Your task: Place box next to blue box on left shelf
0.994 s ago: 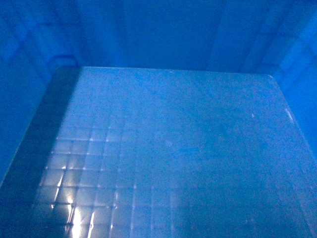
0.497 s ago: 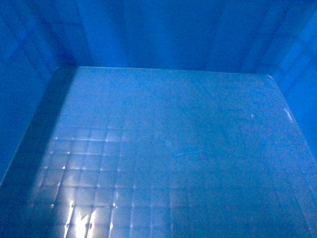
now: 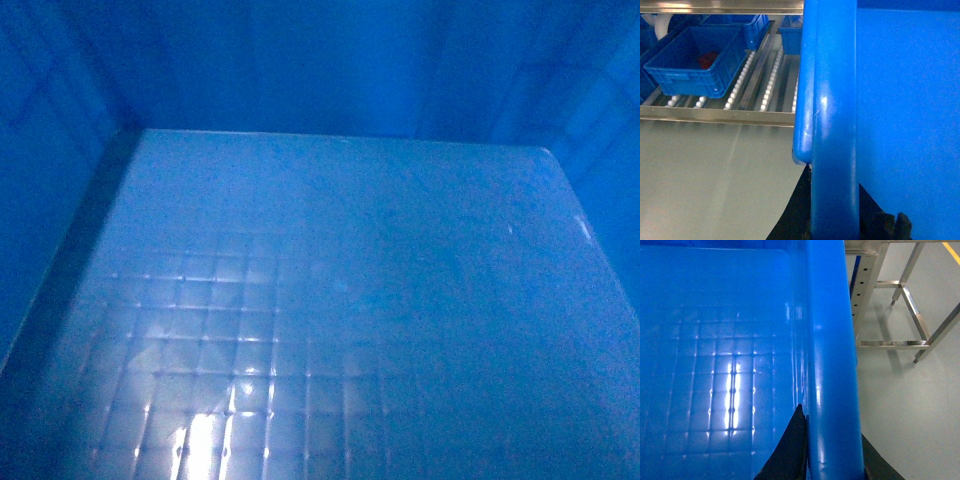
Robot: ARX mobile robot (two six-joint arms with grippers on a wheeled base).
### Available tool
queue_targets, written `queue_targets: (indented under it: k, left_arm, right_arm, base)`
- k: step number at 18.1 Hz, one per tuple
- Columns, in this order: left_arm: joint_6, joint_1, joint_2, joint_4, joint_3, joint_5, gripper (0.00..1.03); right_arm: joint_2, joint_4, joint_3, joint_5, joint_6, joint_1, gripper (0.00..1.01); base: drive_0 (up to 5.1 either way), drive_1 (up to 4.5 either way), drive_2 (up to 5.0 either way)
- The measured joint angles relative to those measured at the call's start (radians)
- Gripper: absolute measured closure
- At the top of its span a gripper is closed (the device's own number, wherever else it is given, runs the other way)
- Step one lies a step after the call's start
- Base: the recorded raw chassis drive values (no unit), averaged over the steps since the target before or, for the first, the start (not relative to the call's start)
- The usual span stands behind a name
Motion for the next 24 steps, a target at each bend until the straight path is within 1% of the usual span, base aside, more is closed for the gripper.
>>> queue_targets:
  k: [20,24]
  left_arm:
    - [0.0,0.0,0.0,-0.006,0.0,-0.001,0.94]
    - [0.0,0.0,-0.002,-0.005,0.0,-0.001,0.94]
  right_arm:
    - [0.002,-0.003,0.0,-0.001,0.0,0.0,0.91]
    - [0.002,-0.004,0.0,0.002,0.001,0.005,0.91]
  base:
    - [-5.0,2.43,2.4]
    - [0.0,0.0,0.0]
